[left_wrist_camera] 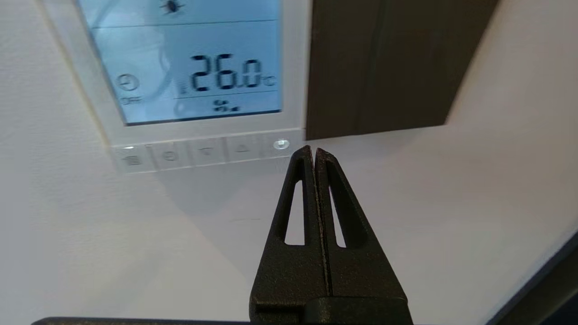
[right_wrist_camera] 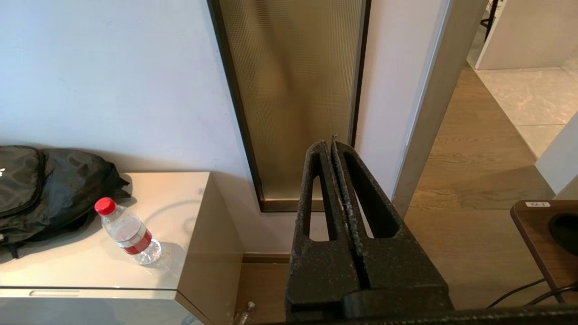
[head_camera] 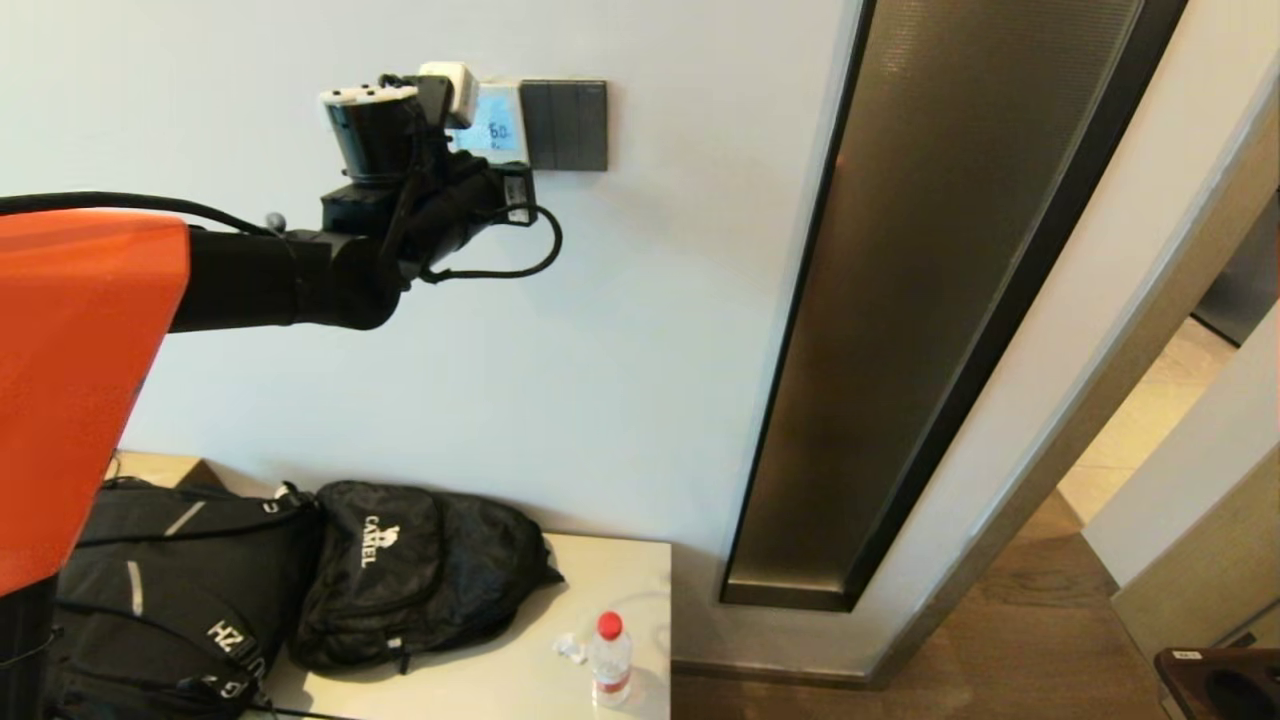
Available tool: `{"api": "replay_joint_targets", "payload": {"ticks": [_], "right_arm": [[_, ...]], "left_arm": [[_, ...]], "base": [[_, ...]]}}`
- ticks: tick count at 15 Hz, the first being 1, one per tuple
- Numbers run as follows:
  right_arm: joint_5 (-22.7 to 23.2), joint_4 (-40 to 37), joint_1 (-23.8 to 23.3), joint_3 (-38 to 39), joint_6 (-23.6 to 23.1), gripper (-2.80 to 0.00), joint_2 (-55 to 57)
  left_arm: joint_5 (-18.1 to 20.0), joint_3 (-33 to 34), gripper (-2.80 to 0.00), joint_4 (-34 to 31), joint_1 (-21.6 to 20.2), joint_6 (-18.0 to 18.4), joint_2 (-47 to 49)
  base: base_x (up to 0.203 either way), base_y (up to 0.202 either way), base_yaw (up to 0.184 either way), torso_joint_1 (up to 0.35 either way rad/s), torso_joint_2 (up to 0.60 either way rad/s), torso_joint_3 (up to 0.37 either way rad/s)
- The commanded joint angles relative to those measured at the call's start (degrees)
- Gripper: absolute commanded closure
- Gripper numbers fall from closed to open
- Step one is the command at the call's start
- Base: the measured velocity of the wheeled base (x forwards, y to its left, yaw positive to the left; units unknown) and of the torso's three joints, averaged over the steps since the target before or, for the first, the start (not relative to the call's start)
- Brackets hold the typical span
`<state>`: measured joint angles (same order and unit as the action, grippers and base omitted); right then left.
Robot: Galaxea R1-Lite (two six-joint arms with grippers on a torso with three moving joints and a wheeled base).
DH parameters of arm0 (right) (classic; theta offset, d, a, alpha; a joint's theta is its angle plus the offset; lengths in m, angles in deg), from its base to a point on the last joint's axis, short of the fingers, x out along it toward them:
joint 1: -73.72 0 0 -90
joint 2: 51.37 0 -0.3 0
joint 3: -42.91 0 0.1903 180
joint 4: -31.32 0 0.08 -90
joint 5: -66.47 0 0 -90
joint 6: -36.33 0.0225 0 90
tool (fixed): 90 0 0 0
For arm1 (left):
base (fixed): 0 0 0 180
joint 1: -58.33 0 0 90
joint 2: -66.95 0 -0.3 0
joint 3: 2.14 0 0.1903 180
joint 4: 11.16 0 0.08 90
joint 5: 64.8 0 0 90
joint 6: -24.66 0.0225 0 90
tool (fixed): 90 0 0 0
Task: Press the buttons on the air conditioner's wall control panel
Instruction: Turn off the central air conditioner
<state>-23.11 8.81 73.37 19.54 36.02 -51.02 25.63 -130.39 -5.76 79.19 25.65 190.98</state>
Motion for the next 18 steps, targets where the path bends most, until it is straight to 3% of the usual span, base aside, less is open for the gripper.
{"api": "replay_joint_targets", "payload": {"ticks": [1, 9, 18], "right_arm": [[0.0, 0.0, 0.0, 0.1, 0.0, 0.0, 0.1], [0.0, 0.0, 0.0, 0.1, 0.0, 0.0, 0.1], [0.0, 0.0, 0.0, 0.1, 0.0, 0.0, 0.1]], "left_arm": [[0.1, -1.1, 0.0, 0.0, -0.7, 0.1, 0.6], [0.1, -5.2, 0.0, -1.9, -1.1, 0.1, 3.0], [-0.1, -5.4, 0.0, -2.1, -1.1, 0.1, 2.9]], "base": [[0.0, 0.0, 0.0, 0.0, 0.0, 0.0], [0.0, 0.0, 0.0, 0.0, 0.0, 0.0], [0.0, 0.0, 0.0, 0.0, 0.0, 0.0]]}}
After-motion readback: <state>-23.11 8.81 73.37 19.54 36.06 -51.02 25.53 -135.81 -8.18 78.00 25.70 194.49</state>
